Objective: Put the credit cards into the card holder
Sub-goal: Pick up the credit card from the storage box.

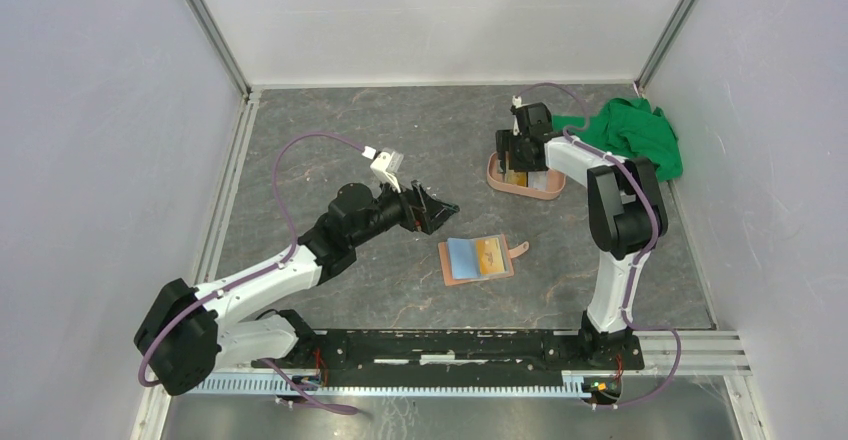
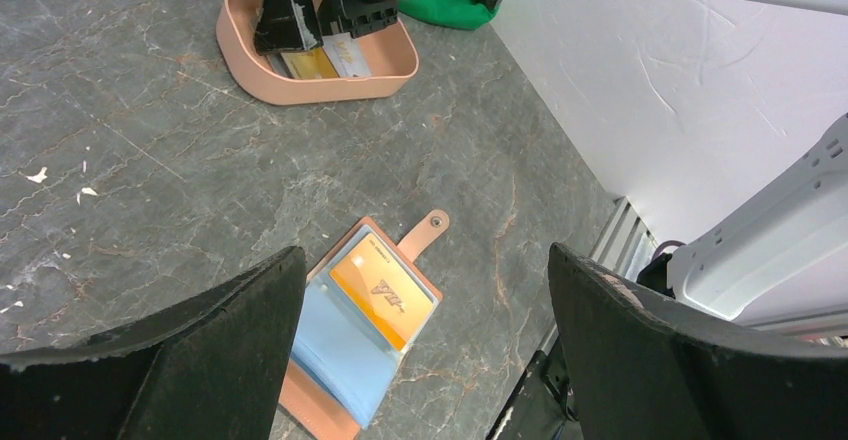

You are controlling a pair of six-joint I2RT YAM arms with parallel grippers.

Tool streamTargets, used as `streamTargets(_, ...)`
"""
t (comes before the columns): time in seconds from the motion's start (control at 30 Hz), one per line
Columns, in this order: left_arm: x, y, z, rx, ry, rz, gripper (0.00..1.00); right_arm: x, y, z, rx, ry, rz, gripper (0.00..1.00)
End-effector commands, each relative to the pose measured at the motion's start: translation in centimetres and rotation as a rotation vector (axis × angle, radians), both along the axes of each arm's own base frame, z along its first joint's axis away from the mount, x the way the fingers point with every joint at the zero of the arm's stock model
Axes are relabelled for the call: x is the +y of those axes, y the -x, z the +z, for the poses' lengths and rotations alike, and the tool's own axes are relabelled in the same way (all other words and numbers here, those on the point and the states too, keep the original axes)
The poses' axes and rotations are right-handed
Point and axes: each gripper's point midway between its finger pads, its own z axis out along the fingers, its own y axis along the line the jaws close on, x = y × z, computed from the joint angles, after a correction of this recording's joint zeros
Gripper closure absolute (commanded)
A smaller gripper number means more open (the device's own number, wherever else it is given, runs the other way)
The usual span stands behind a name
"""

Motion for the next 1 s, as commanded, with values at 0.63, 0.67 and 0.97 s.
streamTargets(0.63,0.0,-0.5,0.9,-0.017,0.040,0.013,0.04,0.8,-0.7,3.8,-0.126,-0.013,0.071,0.41)
streamTargets(0.67,0.0,-0.4,0.9,-0.015,0.041,0.014,0.04,0.9,-0.7,4.1,-0.135,-0.017,0.074,0.41)
streamTargets(0.97,-0.2,-0.5,0.8,-0.011,0.042,0.009,0.04,-0.8,-0.7,4.1,-0.132,0.043,0.032,0.29)
